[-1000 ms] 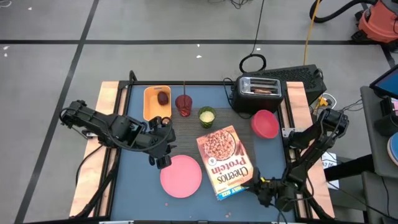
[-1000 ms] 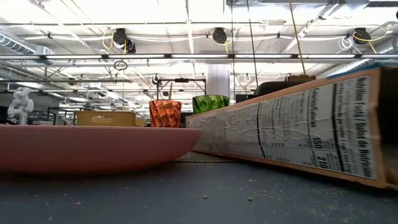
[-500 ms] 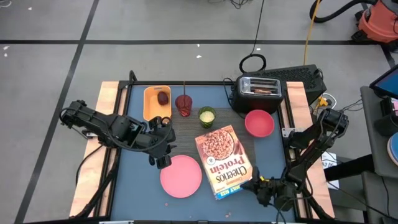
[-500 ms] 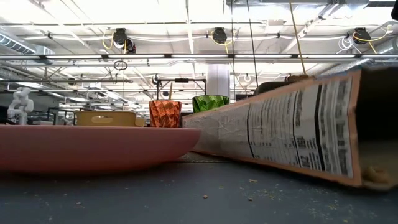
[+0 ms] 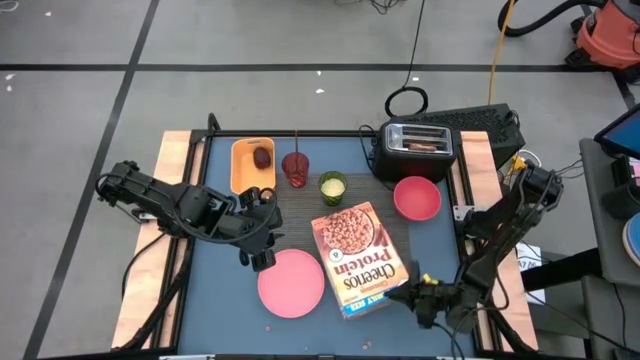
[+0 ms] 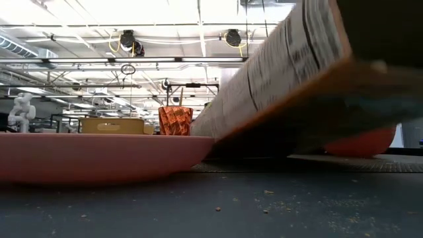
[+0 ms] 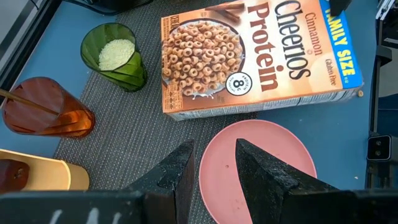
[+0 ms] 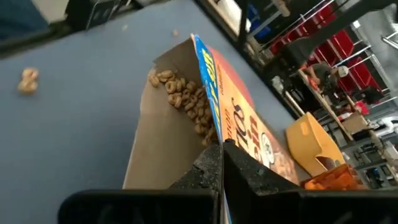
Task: Arrange a breakfast setting
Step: Pour the cereal from the cereal box into the pink bowl
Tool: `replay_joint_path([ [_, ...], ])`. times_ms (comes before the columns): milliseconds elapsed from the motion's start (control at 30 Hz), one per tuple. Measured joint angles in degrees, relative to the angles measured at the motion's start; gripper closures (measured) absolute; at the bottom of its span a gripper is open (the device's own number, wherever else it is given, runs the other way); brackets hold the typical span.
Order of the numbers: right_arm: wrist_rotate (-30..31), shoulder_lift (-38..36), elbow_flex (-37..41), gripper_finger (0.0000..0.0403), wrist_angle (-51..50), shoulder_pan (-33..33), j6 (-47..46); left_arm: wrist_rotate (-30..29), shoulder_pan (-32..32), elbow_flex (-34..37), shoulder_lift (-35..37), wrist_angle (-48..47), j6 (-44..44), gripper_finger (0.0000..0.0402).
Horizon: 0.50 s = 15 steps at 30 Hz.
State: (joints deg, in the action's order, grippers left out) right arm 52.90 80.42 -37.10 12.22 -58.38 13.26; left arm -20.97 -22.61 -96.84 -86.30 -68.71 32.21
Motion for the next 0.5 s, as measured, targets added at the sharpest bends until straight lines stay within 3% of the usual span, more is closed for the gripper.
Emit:
replay_joint_path([
  [500,0.02,-14.83,0.0,0.0402,-0.03,6.37,9.2,0.02,0.01,0.0,0.0,0.0,-0.44,0.0277],
])
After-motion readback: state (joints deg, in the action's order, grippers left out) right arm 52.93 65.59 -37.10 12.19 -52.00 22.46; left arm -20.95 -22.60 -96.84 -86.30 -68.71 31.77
